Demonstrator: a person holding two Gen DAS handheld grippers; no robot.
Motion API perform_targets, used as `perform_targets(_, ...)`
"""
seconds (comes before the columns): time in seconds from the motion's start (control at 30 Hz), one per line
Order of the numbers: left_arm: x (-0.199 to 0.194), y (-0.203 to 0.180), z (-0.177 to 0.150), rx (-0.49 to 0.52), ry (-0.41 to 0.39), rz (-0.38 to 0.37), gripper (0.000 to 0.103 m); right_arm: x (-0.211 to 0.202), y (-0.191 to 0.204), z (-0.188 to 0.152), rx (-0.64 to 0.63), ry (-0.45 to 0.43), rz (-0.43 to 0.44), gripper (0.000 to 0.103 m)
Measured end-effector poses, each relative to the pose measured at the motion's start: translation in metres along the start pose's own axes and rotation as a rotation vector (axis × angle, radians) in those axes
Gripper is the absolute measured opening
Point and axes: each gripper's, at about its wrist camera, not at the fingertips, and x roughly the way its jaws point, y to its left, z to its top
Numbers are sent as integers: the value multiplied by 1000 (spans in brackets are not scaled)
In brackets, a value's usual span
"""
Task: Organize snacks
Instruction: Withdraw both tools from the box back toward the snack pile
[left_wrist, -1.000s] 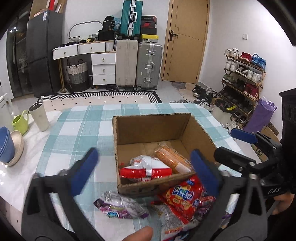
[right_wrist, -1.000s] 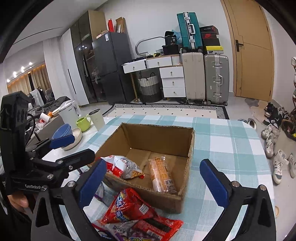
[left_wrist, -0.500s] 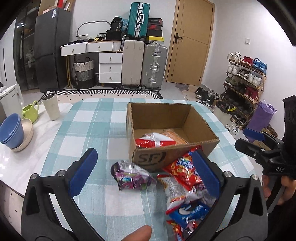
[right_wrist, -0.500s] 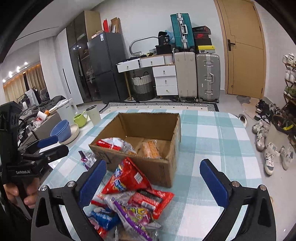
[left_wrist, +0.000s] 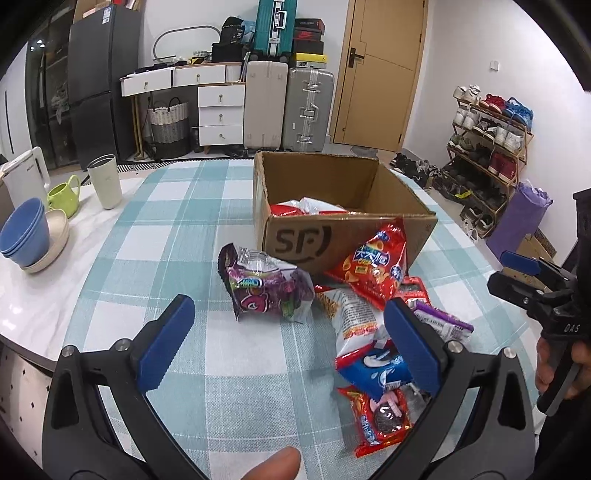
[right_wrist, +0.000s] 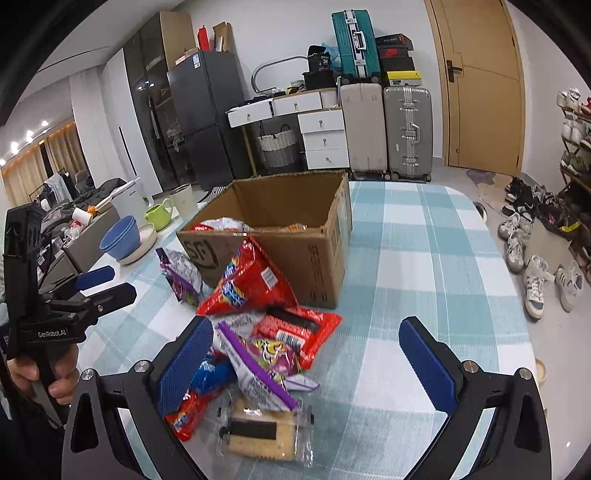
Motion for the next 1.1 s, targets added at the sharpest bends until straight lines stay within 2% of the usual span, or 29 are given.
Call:
perform_targets(0.43,7,1,-24,-22,47,-15,102,7,1,-23,-18,44,-15,102)
perform_targets(1.1,20,-32,-57,61,143,-40,102,30,22,-64,-56,181,40,102)
